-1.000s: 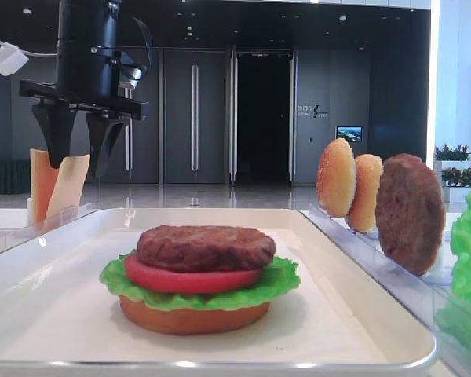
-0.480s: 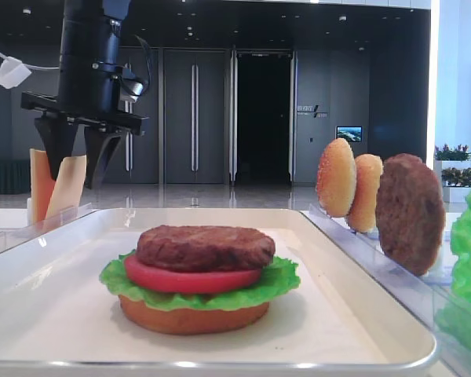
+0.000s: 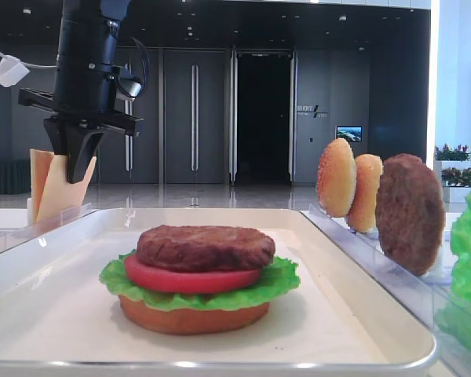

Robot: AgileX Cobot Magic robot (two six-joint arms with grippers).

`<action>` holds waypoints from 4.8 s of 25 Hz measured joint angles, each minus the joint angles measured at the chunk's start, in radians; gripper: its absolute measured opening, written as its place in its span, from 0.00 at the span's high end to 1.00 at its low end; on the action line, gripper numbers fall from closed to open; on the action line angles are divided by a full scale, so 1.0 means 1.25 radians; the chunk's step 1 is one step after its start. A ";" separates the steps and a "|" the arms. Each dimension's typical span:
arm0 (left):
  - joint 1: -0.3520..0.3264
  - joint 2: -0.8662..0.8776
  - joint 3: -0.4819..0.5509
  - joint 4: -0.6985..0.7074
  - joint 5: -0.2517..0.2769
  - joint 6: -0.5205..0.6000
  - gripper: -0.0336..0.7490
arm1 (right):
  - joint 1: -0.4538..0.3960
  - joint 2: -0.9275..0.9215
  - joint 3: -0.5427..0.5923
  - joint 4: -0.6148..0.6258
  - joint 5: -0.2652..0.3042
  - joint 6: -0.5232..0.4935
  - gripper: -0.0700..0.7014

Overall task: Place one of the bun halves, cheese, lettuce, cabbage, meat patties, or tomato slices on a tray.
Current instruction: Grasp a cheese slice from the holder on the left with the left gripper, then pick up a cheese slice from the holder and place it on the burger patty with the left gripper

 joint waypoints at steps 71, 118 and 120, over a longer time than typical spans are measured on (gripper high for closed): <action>0.016 -0.214 0.236 -0.932 0.038 0.677 0.92 | 0.000 0.000 0.000 0.000 0.000 0.000 0.60; 0.062 -0.213 0.511 -1.055 0.017 0.923 0.92 | 0.000 0.000 0.000 0.000 0.000 0.000 0.60; 0.061 -0.213 0.511 -1.059 0.017 0.929 0.92 | 0.000 0.000 0.000 0.000 0.000 0.000 0.60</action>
